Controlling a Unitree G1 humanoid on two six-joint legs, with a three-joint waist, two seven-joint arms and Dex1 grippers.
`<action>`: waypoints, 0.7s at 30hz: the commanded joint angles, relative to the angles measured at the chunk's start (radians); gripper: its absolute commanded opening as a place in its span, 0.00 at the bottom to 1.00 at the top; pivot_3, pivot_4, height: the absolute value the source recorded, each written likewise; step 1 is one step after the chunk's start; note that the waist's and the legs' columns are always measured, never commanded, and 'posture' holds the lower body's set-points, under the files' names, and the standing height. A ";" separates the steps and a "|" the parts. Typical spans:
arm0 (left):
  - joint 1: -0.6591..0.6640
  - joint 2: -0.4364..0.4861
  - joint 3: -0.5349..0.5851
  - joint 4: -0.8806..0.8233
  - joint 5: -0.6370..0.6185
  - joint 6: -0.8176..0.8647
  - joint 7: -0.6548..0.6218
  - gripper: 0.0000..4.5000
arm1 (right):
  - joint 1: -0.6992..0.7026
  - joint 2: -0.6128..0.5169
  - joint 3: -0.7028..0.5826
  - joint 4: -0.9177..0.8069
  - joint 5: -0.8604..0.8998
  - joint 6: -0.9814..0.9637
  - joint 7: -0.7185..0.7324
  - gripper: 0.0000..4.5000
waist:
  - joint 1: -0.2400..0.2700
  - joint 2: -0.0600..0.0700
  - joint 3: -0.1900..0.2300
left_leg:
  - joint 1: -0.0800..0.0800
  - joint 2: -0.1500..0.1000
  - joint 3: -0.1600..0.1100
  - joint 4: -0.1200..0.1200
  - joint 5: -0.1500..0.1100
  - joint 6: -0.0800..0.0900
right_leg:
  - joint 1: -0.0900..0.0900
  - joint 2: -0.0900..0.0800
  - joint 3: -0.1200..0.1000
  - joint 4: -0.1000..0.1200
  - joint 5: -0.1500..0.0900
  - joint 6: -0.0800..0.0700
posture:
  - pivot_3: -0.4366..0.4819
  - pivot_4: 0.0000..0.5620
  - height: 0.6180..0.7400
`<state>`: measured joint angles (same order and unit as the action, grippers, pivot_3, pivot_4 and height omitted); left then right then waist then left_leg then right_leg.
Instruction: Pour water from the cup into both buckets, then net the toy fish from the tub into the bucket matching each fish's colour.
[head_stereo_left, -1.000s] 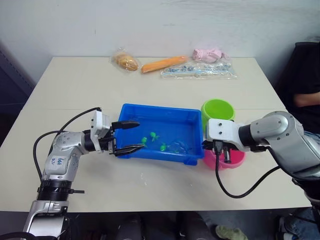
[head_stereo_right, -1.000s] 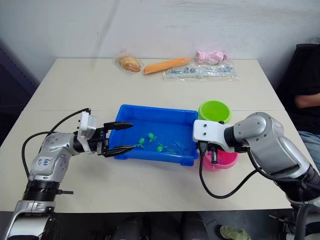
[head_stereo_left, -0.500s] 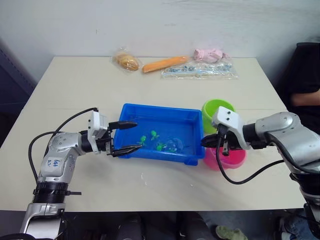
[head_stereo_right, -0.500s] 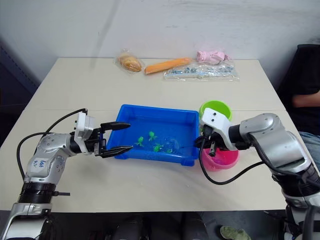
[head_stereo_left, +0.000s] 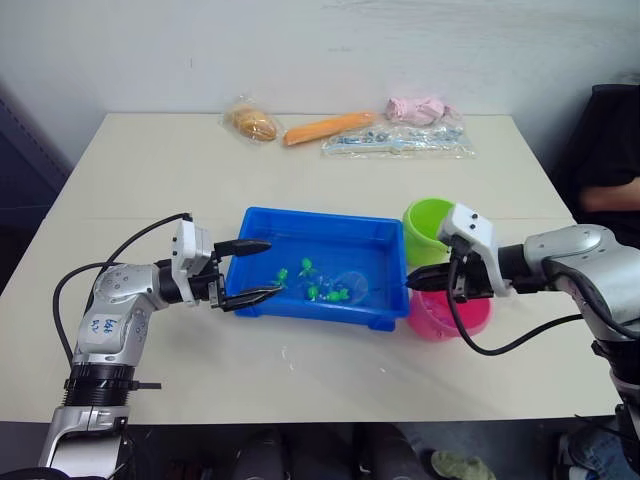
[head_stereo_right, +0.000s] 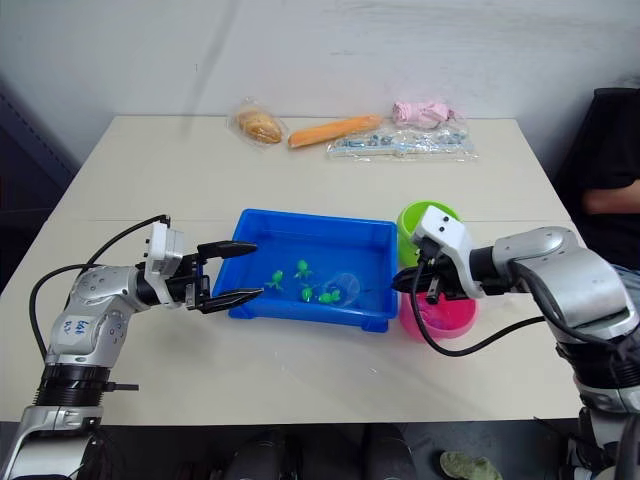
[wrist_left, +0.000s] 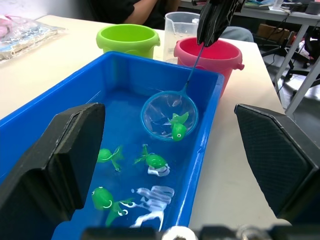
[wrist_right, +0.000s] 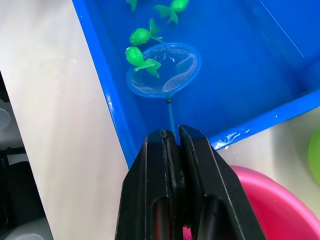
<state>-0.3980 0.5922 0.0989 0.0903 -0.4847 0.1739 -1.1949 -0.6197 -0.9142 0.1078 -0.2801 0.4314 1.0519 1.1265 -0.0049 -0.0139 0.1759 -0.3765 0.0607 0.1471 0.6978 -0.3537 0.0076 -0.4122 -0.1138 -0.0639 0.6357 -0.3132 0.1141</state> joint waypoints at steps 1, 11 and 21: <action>-0.009 0.008 0.017 -0.015 -0.015 -0.008 -0.003 0.99 | 0.005 -0.014 -0.044 -0.017 0.043 0.009 -0.005 0.00 | 0.000 0.000 0.000 | 0.000 0.000 0.000 0.000 0.000 0.000 | 0.000 0.000 0.000 0.000 0.000 0.000 | 0.48 0.27 1.00; -0.014 0.008 0.018 -0.007 -0.014 -0.012 -0.005 0.99 | 0.062 0.006 -0.160 -0.029 0.131 -0.007 -0.068 0.00 | 0.001 0.000 0.000 | 0.000 0.001 0.000 0.000 0.000 0.000 | 0.000 0.000 0.000 -0.001 0.000 0.000 | 0.48 0.27 1.00; -0.039 -0.020 0.030 -0.003 -0.038 0.001 0.017 0.99 | 0.205 0.004 -0.390 -0.176 0.250 0.012 -0.178 0.00 | 0.003 0.000 0.000 | 0.000 0.001 0.000 0.000 0.000 0.000 | 0.000 0.000 0.000 -0.003 0.000 0.000 | 0.48 0.27 1.00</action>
<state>-0.4283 0.5784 0.1074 0.0968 -0.4911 0.1739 -1.1875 -0.4152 -0.9085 -0.2229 -0.4124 0.6494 1.0570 0.9719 -0.0016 -0.0139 0.1759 -0.3769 0.0617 0.1471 0.6975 -0.3539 0.0075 -0.4119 -0.1134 -0.0639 0.6326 -0.3131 0.1141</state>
